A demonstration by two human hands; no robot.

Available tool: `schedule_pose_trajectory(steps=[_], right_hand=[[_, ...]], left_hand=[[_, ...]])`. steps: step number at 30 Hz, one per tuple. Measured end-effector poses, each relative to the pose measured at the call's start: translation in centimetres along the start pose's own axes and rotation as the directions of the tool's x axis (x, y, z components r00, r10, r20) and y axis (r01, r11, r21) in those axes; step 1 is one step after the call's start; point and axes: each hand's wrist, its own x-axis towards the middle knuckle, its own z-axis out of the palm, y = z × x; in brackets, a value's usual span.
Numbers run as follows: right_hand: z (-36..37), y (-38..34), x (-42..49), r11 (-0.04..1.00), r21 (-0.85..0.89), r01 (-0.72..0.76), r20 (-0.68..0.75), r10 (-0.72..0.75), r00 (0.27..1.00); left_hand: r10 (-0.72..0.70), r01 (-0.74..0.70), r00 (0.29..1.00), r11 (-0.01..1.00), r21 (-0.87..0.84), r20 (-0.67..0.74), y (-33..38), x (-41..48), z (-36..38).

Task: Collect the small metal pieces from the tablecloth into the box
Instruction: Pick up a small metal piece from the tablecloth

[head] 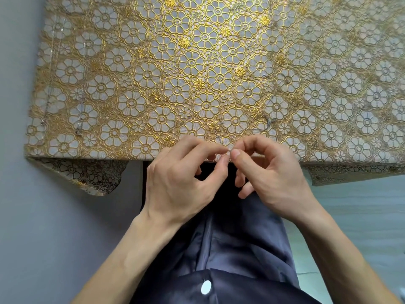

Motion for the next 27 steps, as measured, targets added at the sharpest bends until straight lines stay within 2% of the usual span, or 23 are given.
schedule_pose_trajectory(steps=[5, 11, 21, 24, 27], right_hand=[[0.04, 0.18, -0.14, 0.999, -0.025, 0.021, 0.002, -0.021, 1.000], [0.09, -0.03, -0.47, 0.984, -0.157, 0.082, -0.011, -0.085, 0.996], [0.14, -0.46, -0.49, 0.976, -0.205, 0.076, -0.012, -0.081, 0.997], [0.15, -0.39, -0.43, 0.985, -0.167, 0.041, -0.007, -0.042, 0.999], [0.19, -0.39, -0.24, 0.998, -0.024, -0.051, 0.029, 0.051, 0.998]], left_hand=[[0.054, -0.054, 0.999, 0.998, 0.019, 0.007, -0.30, 0.14, -0.07], [0.115, -0.117, 0.993, 0.985, 0.123, 0.024, -0.29, 0.23, -0.36], [0.229, -0.229, 0.973, 0.940, 0.254, 0.032, -0.54, 0.54, -0.56], [0.238, -0.233, 0.971, 0.935, 0.267, 0.016, -0.52, 0.51, -0.38], [0.239, -0.226, 0.971, 0.939, 0.259, -0.018, -0.39, 0.34, -0.25]])
